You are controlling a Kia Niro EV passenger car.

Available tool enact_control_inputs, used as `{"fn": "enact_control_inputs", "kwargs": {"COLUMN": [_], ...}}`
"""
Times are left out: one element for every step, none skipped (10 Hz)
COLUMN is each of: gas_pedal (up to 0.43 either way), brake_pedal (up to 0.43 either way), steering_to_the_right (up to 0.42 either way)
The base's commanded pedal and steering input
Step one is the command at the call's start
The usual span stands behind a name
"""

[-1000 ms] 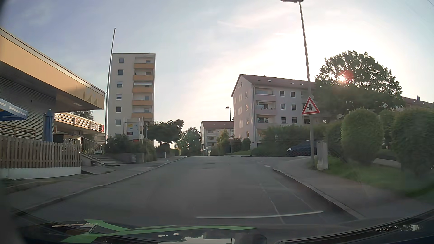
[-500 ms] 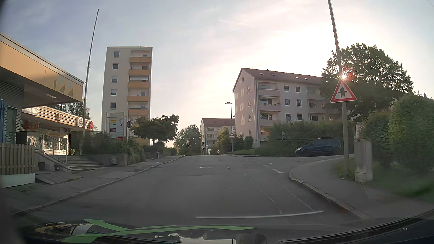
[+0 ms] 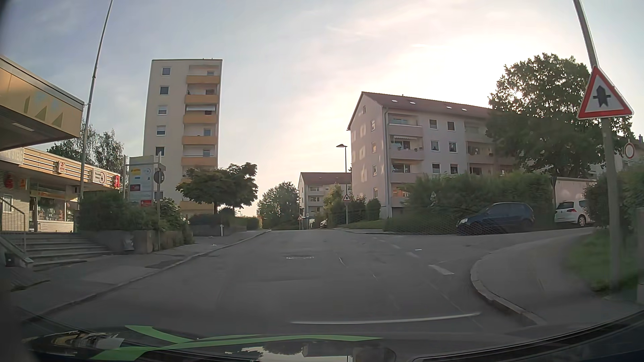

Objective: Follow the waypoints while adhering to traffic rules and regulations

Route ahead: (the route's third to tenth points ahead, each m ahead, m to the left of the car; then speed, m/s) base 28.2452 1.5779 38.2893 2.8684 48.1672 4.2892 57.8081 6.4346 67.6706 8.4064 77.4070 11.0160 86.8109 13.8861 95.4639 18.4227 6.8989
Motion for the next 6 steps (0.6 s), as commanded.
{"fn": "enact_control_inputs", "kwargs": {"gas_pedal": [0.15, 0.15, 0.157, 0.177, 0.189, 0.189], "brake_pedal": [0.0, 0.0, 0.0, 0.0, 0.0, 0.0], "steering_to_the_right": [-0.009, -0.009, -0.01, -0.011, -0.012, -0.012]}}
